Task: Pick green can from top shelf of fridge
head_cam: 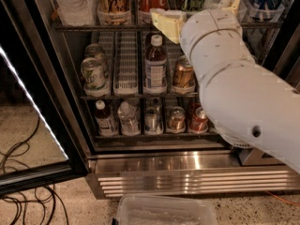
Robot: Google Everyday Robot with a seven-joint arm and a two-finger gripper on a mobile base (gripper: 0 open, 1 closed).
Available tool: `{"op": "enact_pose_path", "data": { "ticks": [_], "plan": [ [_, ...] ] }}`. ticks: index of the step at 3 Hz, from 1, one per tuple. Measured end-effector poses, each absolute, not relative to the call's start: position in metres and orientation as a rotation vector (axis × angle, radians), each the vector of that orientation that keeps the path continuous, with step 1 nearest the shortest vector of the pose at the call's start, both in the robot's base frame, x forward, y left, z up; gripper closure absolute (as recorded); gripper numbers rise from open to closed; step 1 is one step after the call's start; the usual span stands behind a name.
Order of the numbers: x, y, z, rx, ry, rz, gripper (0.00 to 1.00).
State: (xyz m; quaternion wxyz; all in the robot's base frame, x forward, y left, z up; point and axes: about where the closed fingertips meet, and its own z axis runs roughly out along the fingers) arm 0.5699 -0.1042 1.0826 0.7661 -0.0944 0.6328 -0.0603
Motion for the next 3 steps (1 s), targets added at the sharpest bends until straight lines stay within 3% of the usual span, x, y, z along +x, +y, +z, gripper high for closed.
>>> {"op": "enact_pose_path", "data": {
  "ticks": [1, 3],
  "plan": [
    [0.584, -0.107, 1.085, -0.127, 1.331, -0.122, 0.19],
    [0.603, -0.125, 1.083, -0.053, 1.301, -0.149, 0.28]
  ]
}}
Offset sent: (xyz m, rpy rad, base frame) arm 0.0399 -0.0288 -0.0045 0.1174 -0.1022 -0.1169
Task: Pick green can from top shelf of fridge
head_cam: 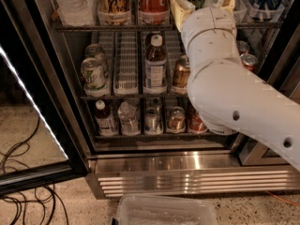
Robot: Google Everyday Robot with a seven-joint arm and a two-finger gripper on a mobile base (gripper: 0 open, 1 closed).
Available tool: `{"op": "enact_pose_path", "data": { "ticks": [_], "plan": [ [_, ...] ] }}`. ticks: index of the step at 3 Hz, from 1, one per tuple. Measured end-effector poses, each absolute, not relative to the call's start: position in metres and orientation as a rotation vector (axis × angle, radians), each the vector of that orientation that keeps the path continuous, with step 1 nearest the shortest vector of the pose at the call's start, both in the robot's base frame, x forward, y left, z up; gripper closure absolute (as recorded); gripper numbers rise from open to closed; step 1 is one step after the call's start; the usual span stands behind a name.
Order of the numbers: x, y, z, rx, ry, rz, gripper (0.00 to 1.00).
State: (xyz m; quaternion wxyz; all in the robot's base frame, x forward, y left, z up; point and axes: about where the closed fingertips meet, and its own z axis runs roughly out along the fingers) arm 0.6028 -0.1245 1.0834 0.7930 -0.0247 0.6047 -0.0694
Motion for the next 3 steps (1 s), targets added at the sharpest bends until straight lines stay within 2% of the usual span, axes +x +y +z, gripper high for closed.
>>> {"op": "enact_pose_path", "data": {
  "ticks": [1, 3],
  "plan": [
    [0.611, -0.126, 1.080, -0.046, 1.306, -0.144, 0.31],
    [0.624, -0.127, 1.075, -0.090, 1.361, -0.132, 0.30]
  ]
}}
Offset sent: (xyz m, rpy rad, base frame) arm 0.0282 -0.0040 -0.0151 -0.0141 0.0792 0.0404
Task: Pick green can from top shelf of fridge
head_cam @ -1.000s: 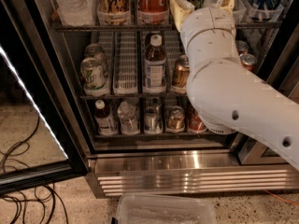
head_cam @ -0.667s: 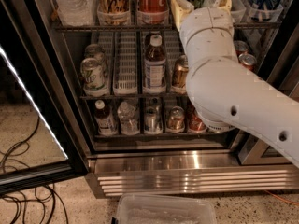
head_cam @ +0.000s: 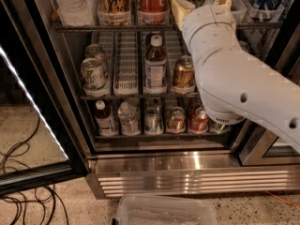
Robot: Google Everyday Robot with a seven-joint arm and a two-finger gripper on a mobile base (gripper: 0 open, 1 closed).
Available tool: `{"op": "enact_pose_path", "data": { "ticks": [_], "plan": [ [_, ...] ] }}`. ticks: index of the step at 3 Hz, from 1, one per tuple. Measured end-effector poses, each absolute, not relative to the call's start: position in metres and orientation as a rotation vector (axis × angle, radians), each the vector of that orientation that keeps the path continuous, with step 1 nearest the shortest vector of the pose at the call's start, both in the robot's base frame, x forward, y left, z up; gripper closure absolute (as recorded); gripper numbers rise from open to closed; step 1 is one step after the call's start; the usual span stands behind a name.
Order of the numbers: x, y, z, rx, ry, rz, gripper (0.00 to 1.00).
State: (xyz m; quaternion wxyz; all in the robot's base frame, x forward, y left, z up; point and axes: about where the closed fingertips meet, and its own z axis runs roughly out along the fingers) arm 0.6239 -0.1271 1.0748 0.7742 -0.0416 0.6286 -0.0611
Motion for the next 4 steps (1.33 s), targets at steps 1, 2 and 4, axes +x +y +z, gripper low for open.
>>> {"op": "enact_pose_path", "data": {
  "ticks": [1, 2, 4],
  "plan": [
    [0.661, -0.125, 1.073, -0.120, 1.392, -0.130, 0.33],
    [0.668, -0.128, 1.072, -0.105, 1.395, -0.132, 0.34],
    [0.674, -0.132, 1.070, -0.092, 1.399, -0.146, 0.35]
  ]
}}
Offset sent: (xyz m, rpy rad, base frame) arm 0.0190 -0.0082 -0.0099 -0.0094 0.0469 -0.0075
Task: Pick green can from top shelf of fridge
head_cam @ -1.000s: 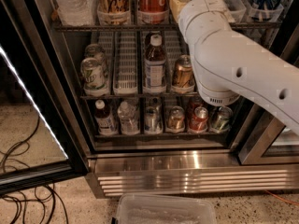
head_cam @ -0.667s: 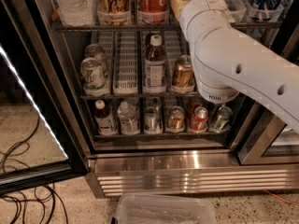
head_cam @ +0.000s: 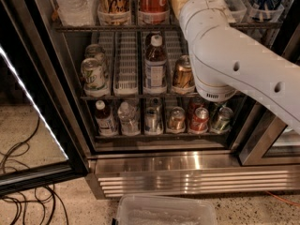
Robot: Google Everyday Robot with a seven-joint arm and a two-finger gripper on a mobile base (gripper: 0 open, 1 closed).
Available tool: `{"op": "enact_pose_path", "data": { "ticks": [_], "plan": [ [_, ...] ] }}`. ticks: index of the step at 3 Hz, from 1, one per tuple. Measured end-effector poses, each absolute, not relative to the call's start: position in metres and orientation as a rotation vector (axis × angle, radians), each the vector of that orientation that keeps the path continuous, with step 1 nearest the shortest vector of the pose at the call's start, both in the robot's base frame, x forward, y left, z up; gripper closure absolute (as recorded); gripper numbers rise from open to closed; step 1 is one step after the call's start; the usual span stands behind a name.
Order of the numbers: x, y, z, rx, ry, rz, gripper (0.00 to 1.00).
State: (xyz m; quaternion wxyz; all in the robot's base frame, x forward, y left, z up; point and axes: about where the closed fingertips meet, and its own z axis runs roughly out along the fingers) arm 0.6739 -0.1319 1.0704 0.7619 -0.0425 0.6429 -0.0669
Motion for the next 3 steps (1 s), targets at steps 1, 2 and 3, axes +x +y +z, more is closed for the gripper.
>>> {"op": "enact_pose_path", "data": {
  "ticks": [1, 2, 3],
  "plan": [
    [0.6742, -0.1322, 1.0700, -0.095, 1.404, -0.153, 0.54],
    [0.6742, -0.1322, 1.0700, -0.095, 1.404, -0.153, 0.77],
    [0.6739, -0.1310, 1.0721, -0.095, 1.402, -0.153, 0.99]
  ]
}}
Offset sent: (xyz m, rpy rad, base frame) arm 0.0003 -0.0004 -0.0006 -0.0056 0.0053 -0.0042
